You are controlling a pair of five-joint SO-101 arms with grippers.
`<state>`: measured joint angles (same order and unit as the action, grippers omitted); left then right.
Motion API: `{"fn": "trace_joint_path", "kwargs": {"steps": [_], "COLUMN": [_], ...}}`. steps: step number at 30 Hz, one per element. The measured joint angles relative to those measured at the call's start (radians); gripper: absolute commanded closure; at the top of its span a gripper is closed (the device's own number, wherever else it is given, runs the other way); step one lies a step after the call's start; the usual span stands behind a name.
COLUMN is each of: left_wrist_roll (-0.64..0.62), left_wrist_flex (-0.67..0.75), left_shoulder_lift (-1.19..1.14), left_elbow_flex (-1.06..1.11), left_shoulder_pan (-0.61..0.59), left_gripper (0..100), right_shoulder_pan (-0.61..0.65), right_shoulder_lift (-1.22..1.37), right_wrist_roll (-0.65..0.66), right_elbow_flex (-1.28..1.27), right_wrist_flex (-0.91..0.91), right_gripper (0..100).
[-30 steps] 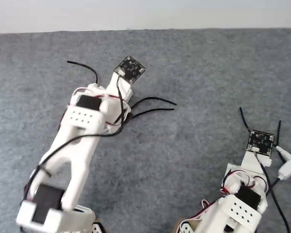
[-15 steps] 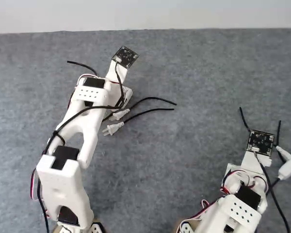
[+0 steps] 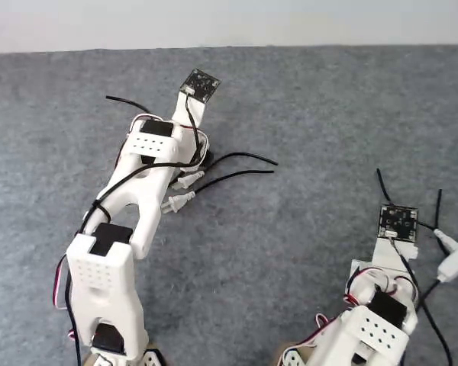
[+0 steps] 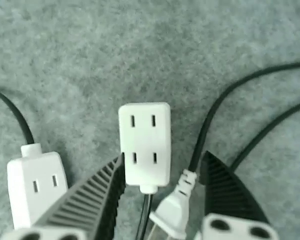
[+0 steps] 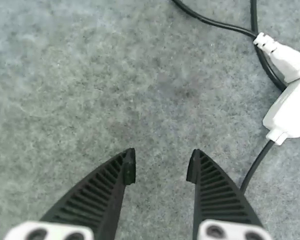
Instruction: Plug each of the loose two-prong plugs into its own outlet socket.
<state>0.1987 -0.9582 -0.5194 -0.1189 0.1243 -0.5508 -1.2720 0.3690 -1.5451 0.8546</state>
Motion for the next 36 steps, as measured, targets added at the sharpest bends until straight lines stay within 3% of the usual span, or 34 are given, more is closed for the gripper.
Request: {"fn": "trace_joint_path", "kwargs": {"steps": [13,15,19,25,29,36], "left_wrist_roll": [-0.006,-0.006,-0.006,-0.006,-0.025,-0.221], "left_wrist_flex": [0.074,0.08,0.08,0.071,0.003,-0.207], "left_shoulder_lift": [-0.101,-0.101,-0.101,-0.101,-0.071,0.201], "left_elbow_flex": [0.0,0.0,0.0,0.0,0.0,0.002], "left_shoulder_pan": [-0.025,-0.025,-0.023,-0.003,0.005,0.005], "left_gripper": [76,81,100,99,99,99], "right_shoulder_pan": [0.002,0.002,0.002,0.002,0.002,0.002], "right_shoulder_lift": [0.0,0.0,0.0,0.0,0.0,0.0], "right_wrist_roll": [0.003,0.003,0.003,0.003,0.003,0.003], "right_elbow_flex": [0.0,0.0,0.0,0.0,0.0,0.0], "right_wrist_flex": [0.0,0.0,0.0,0.0,0.0,0.0], "right_gripper": [81.9,81.9,81.9,81.9,81.9,81.9]}}
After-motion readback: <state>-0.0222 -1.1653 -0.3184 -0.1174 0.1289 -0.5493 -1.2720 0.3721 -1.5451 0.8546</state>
